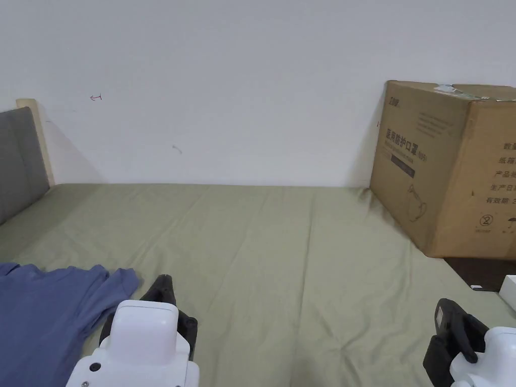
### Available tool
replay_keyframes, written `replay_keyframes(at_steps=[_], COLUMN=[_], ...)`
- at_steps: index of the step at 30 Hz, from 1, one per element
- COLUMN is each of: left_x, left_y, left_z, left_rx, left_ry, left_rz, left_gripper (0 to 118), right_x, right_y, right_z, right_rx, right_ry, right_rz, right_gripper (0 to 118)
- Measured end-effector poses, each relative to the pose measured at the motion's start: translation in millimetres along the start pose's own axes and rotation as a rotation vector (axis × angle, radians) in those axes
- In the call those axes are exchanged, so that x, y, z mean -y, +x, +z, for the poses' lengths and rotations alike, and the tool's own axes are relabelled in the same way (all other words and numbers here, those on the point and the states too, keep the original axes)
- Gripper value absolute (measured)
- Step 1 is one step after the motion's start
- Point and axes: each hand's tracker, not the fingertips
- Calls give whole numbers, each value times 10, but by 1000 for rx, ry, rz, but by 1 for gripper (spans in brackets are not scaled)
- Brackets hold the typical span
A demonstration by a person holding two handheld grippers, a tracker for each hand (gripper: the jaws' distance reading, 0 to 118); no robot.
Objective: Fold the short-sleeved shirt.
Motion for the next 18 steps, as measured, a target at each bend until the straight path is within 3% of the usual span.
replay_keyframes(at_steps=[18], left_x=[61], left_y=[-90], left_z=[-19], left_rx=[18], left_ry=[-43], left_rz=[103], left_gripper=[0], right_x=[8], right_y=[13], right_z=[-12], right_rx=[26], right_ry=[-14], right_rz=[8], right_gripper=[0])
